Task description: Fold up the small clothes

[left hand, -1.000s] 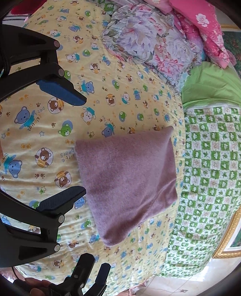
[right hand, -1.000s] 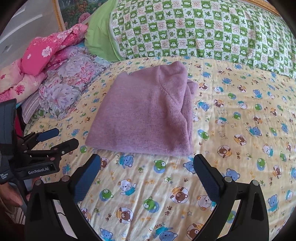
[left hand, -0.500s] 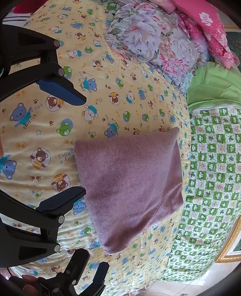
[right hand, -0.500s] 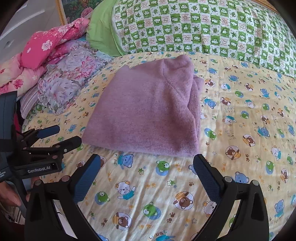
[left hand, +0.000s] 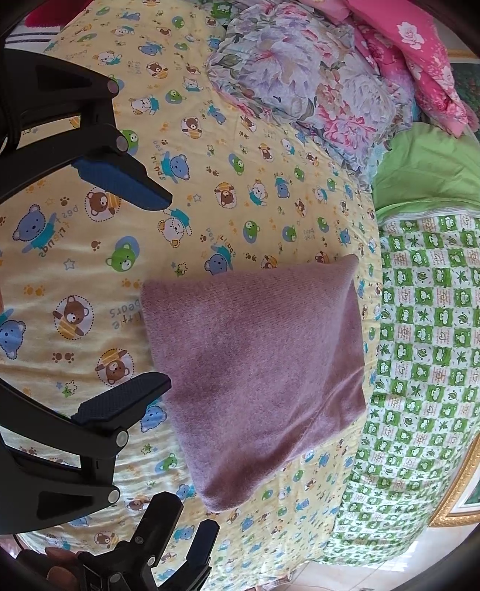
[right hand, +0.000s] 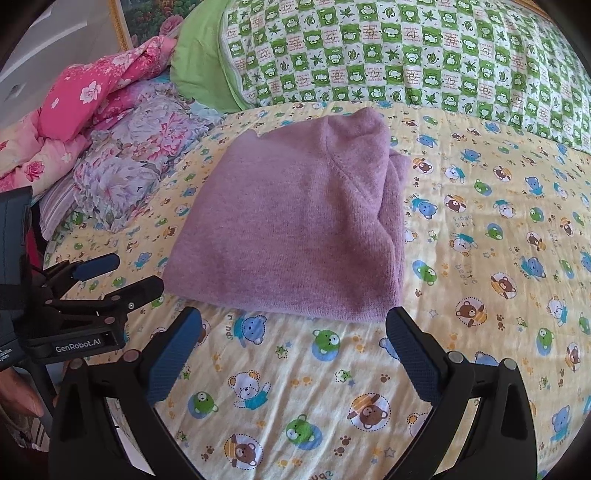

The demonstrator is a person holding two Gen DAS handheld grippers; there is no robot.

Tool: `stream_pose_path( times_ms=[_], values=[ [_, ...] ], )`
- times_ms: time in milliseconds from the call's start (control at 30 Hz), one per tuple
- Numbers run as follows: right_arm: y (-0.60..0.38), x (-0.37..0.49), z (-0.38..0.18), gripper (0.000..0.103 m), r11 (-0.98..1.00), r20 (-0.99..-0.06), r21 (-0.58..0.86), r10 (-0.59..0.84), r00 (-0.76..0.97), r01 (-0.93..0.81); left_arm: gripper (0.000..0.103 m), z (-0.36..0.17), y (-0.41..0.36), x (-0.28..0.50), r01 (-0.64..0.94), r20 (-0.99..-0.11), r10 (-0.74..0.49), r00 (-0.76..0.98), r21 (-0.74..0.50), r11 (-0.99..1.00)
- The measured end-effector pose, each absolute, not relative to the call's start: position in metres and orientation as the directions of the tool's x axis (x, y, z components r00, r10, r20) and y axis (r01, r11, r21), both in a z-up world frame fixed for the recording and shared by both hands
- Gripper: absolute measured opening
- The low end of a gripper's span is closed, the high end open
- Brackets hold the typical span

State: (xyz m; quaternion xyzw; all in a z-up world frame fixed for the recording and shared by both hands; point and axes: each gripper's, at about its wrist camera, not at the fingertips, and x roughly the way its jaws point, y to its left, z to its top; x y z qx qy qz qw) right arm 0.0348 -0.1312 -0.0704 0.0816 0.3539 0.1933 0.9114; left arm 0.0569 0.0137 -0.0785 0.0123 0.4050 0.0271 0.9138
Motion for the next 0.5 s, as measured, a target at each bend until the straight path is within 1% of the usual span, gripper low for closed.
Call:
stream_pose_path(
  times_ms=[500],
  values=[
    [-0.1326,0.0407,-0.0698,0.1,0.91,-0.613,0.294,0.413,0.673,-0.29,0.091,-0.08,0.0152,0.0623,-0.044,-0.745,0.063,0.664,0.045,0.998]
  ],
)
